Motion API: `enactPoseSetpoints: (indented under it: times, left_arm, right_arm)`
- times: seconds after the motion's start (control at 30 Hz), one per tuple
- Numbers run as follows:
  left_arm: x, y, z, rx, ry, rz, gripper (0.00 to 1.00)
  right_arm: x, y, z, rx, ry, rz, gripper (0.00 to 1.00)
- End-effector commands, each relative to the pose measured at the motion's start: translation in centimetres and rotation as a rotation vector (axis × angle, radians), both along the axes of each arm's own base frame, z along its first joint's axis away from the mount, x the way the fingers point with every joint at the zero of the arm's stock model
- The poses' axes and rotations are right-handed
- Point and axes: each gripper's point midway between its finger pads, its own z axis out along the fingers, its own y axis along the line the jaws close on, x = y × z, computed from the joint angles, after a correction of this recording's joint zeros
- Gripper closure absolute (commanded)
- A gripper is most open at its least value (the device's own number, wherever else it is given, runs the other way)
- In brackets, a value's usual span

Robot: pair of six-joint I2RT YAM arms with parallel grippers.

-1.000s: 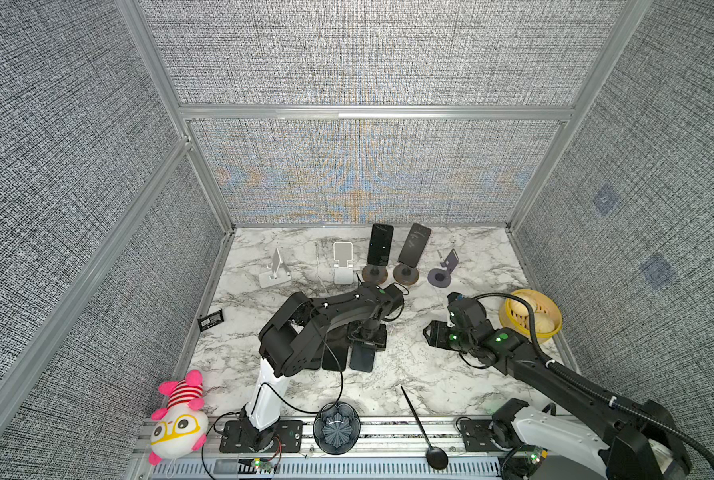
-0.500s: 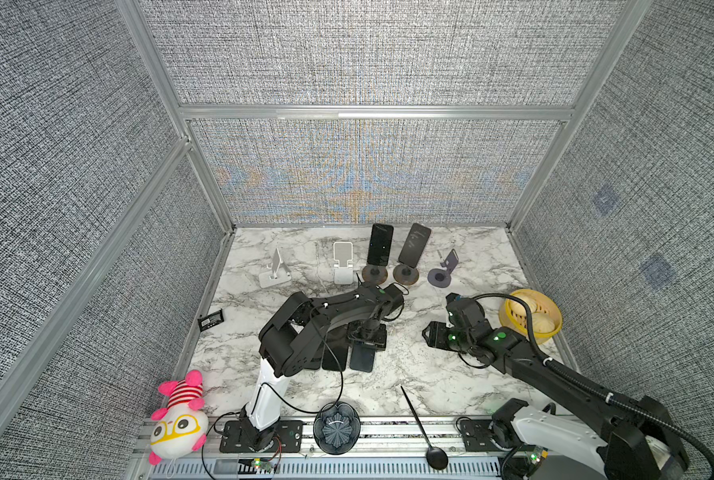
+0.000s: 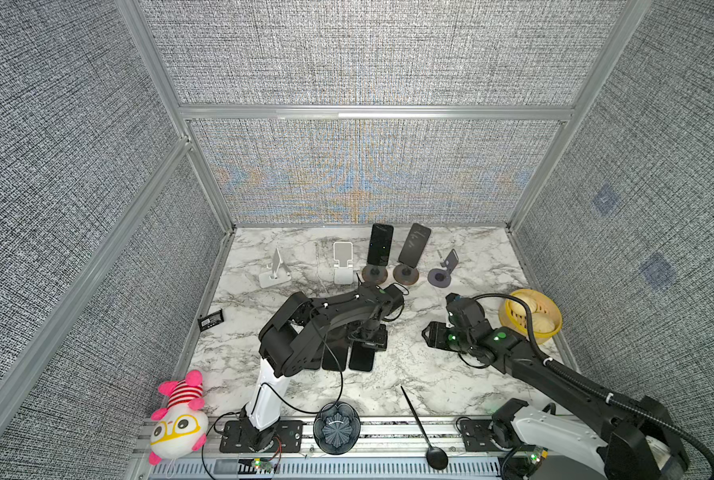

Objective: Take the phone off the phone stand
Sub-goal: 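Open the left gripper off the teal-edged phone and lift away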

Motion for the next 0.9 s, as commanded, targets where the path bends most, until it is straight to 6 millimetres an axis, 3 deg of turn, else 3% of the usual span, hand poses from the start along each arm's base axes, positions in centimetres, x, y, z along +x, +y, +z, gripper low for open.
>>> enactPoseSetpoints:
  times: [0.0, 0.23, 0.33, 0.5, 0.63, 0.77, 0.87]
  left_arm:
    - [0.6, -0.1, 0.0, 0.0, -0.03, -0.001, 0.16]
    - [0.9, -0.3, 1.0, -0.012, -0.051, 0.002, 0.18]
    - [1.6, -0.4, 3.1, -0.029, -0.1, 0.0, 0.21]
    - [2.8, 0.1, 9.1, -0.079, -0.237, -0.002, 0.22]
    - [3.6, 1.8, 11.0, -0.082, -0.291, 0.009, 0.22]
    - [4.5, 4.0, 10.4, -0.098, -0.281, 0.068, 0.23]
    - [5.3, 5.0, 10.9, -0.145, -0.329, 0.108, 0.23]
  right_arm:
    - [0.0, 0.0, 0.0, 0.001, -0.001, -0.001, 0.38]
    - [-0.4, 0.2, -0.1, 0.011, 0.015, 0.011, 0.38]
    - [-1.2, 1.1, -0.9, 0.054, 0.053, 0.043, 0.38]
    - [-2.3, 3.0, -1.9, 0.115, 0.082, 0.084, 0.4]
    - [-2.3, 5.9, -2.2, 0.139, 0.082, 0.138, 0.43]
    - [-1.9, 10.1, -2.5, 0.129, 0.081, 0.226, 0.45]
    - [-1.3, 12.2, -3.1, 0.128, 0.075, 0.248, 0.51]
